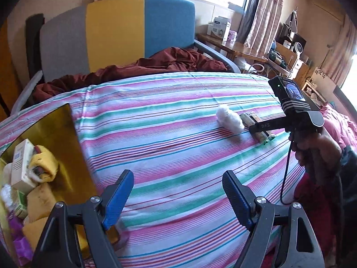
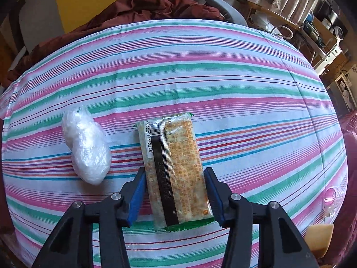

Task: Organize objects
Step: 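Move the right gripper to the clear cracker packet and grasp it, then grasp the white plastic-wrapped bundle with the left gripper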

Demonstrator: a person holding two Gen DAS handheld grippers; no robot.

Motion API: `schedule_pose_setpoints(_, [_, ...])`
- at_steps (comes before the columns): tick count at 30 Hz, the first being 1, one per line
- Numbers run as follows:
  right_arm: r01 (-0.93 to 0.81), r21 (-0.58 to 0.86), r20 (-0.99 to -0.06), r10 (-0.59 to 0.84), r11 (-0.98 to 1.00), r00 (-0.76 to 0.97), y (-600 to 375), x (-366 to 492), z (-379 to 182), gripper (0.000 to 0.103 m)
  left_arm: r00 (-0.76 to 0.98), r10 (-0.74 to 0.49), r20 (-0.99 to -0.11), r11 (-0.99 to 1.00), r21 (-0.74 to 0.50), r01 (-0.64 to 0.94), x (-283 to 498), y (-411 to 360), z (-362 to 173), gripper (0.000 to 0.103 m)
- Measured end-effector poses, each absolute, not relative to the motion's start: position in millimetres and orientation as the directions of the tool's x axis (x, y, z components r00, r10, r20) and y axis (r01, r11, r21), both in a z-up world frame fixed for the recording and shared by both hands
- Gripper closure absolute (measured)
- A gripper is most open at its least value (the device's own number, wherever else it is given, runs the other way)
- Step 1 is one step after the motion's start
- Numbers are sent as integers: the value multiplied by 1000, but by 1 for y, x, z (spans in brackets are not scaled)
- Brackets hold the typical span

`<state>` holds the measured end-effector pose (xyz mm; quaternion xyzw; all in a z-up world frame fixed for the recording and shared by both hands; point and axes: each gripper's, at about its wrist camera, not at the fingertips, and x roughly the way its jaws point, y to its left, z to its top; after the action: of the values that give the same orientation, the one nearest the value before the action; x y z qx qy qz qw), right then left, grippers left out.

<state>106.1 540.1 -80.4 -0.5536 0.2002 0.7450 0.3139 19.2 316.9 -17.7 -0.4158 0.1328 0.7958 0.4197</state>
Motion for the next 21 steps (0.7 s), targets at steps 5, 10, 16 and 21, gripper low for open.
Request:
schedule_pose_setpoints(5, [-732, -61, -955, 253, -678, -155, 553, 112, -84, 52, -211, 559, -802, -603, -218, -768, 11, 353, -31, 24])
schedule_pose_setpoints(10, [-749, -51, -959, 241, -661, -147, 561, 116, -85, 51, -147, 563, -814, -589, -270, -762, 1, 394, -41, 29])
schedule_pose_setpoints(16, [-755, -27, -963, 220, -655, -157, 566, 120, -87, 51, -62, 569, -820, -601, -363, -712, -21, 444, -55, 37])
schedule_pose_setpoints(21, [-751, -26, -963, 218, -660, -158, 568, 121, -87, 51, -43, 568, -822, -588, -368, -720, -25, 488, -63, 44])
